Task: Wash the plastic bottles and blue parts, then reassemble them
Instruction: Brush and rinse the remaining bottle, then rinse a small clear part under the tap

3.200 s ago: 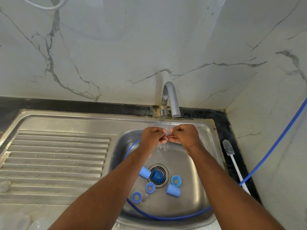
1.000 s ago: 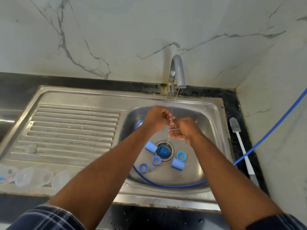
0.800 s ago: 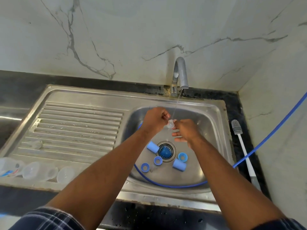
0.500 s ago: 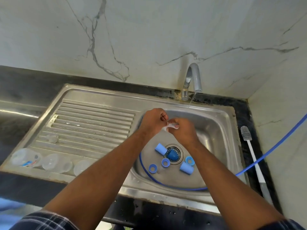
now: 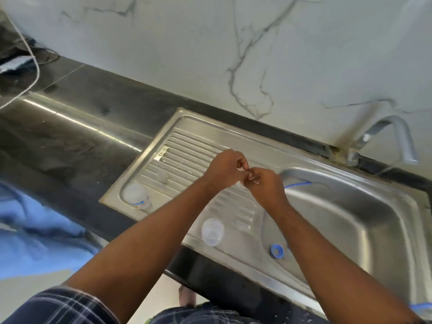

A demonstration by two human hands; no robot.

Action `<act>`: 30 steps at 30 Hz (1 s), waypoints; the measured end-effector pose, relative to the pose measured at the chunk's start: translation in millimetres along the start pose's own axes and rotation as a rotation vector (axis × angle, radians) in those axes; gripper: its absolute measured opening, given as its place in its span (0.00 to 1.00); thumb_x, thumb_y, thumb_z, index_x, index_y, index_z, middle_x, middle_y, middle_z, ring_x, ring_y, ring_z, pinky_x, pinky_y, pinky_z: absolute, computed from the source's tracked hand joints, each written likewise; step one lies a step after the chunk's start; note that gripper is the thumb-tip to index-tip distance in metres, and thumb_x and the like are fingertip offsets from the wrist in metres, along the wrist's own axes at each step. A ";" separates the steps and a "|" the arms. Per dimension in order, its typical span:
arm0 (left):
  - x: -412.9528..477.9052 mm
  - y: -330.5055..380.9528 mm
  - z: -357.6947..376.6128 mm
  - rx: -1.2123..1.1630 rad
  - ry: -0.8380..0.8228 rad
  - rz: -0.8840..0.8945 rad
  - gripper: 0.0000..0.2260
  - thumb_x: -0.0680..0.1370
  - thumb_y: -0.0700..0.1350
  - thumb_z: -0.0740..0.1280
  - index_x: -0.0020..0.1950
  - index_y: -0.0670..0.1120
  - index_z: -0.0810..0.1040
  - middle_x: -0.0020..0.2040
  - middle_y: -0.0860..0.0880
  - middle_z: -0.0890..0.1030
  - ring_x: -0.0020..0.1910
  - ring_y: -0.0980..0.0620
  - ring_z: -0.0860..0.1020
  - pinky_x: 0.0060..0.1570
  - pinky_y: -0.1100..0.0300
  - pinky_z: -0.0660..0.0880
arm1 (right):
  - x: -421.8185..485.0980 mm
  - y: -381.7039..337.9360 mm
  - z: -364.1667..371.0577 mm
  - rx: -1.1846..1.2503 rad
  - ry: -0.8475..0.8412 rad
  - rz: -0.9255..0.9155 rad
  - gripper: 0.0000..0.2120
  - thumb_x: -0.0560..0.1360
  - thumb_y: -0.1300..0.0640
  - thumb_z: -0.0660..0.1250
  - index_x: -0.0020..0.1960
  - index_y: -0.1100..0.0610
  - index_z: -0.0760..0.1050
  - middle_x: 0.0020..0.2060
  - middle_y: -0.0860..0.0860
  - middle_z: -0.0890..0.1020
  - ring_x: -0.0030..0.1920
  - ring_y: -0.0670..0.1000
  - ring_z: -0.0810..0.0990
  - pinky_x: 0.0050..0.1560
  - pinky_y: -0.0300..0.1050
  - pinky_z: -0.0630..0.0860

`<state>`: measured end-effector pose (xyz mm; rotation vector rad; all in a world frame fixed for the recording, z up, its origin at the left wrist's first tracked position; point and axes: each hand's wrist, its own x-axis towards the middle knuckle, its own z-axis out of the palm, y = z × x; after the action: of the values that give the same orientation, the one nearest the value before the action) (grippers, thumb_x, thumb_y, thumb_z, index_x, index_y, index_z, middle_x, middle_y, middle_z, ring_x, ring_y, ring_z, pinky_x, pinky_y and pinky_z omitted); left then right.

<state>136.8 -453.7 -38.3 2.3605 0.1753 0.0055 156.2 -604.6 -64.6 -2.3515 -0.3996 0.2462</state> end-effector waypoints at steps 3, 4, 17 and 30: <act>4.5 -37.9 -37.1 0.014 -0.015 -0.071 0.08 0.78 0.49 0.72 0.47 0.45 0.83 0.43 0.52 0.82 0.42 0.53 0.81 0.42 0.61 0.74 | 12.0 -31.3 33.8 -0.025 -0.057 -0.008 0.06 0.72 0.58 0.76 0.48 0.54 0.86 0.44 0.52 0.86 0.47 0.53 0.83 0.49 0.44 0.74; 6.9 -51.1 -48.4 -0.008 -0.018 -0.098 0.08 0.79 0.49 0.70 0.48 0.44 0.83 0.44 0.51 0.83 0.42 0.52 0.82 0.44 0.58 0.77 | 15.3 -39.5 46.9 -0.025 -0.090 -0.017 0.07 0.71 0.59 0.75 0.49 0.54 0.86 0.46 0.51 0.86 0.49 0.52 0.83 0.50 0.42 0.75; 25.6 -138.4 -96.6 -0.008 -0.070 -0.131 0.06 0.80 0.46 0.69 0.48 0.45 0.83 0.45 0.54 0.83 0.41 0.53 0.83 0.48 0.54 0.80 | 44.1 -85.5 134.6 -0.373 -0.395 -0.170 0.08 0.72 0.54 0.68 0.51 0.45 0.79 0.49 0.45 0.82 0.50 0.51 0.81 0.46 0.49 0.80; 62.0 -68.8 -50.8 0.053 -0.235 0.010 0.08 0.80 0.48 0.68 0.51 0.45 0.84 0.46 0.49 0.85 0.42 0.51 0.83 0.48 0.54 0.81 | 23.7 -33.3 65.8 -0.211 -0.181 0.034 0.06 0.75 0.54 0.68 0.48 0.49 0.83 0.47 0.47 0.85 0.50 0.52 0.82 0.52 0.49 0.79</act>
<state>186.7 -361.9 -53.0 2.3919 0.0503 -0.2734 152.2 -531.6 -90.2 -2.5533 -0.4933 0.4553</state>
